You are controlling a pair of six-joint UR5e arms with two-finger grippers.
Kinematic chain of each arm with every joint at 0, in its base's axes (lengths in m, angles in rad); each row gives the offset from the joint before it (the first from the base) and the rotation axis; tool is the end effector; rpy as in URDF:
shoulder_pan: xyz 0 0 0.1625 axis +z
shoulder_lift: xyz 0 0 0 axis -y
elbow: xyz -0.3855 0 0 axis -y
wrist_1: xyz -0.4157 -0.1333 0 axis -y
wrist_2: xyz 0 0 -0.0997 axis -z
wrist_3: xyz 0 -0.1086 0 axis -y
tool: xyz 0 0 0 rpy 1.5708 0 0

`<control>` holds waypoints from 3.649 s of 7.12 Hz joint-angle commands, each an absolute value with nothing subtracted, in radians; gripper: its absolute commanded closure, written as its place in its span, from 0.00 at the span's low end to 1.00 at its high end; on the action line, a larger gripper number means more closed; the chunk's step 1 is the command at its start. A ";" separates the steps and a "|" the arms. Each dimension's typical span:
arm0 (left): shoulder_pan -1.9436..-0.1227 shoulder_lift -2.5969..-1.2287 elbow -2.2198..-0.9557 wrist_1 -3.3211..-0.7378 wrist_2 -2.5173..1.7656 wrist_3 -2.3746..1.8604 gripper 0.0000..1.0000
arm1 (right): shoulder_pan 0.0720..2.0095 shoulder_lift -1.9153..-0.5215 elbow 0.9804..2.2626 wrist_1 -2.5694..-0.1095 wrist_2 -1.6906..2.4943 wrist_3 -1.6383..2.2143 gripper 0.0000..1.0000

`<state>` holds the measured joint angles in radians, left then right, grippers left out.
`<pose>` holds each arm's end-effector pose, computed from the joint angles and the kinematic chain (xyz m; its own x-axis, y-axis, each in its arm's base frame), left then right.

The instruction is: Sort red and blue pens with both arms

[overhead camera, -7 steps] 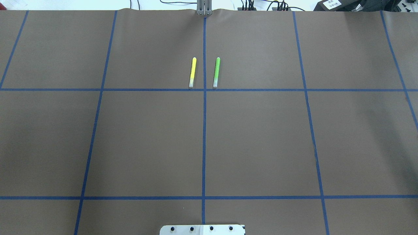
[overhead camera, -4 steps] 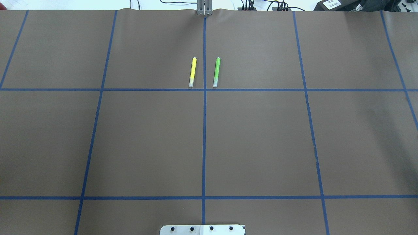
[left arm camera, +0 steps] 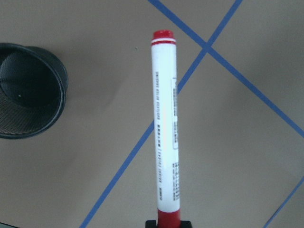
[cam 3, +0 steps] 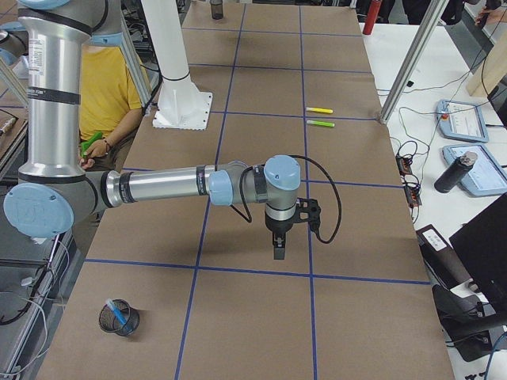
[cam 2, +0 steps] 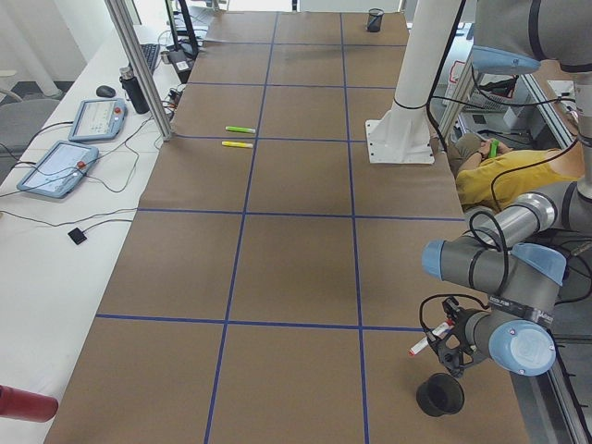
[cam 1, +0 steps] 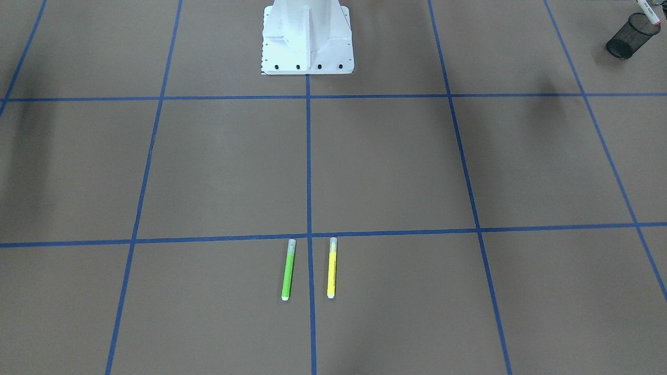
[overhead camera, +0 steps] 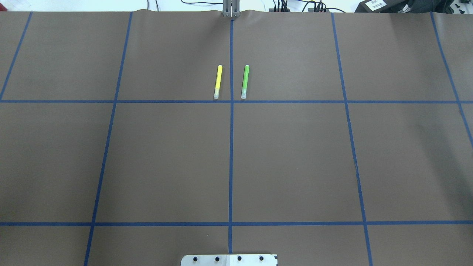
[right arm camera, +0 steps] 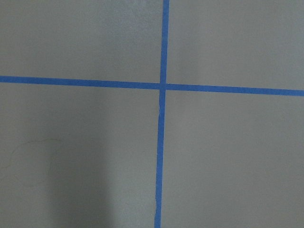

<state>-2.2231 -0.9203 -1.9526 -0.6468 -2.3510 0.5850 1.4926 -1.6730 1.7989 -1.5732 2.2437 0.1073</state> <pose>-0.1256 -0.0707 0.7008 0.2638 -0.6308 -0.7297 0.0941 0.7697 -0.6314 0.0277 -0.4861 0.5658 0.7775 -0.0309 0.6281 -0.0058 0.9984 0.0562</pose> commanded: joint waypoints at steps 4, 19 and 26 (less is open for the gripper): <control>-2.258 -1.016 -1.738 -0.416 -2.349 0.574 1.00 | 1.493 -1.686 1.798 -1.566 2.246 0.106 0.00; -2.548 -1.149 -1.600 -0.566 -1.993 0.413 1.00 | 1.497 -1.736 1.802 -1.451 2.250 0.106 0.00; -2.548 -1.169 -1.526 -0.568 -2.037 0.400 1.00 | 1.496 -1.733 1.801 -1.450 2.249 0.106 0.00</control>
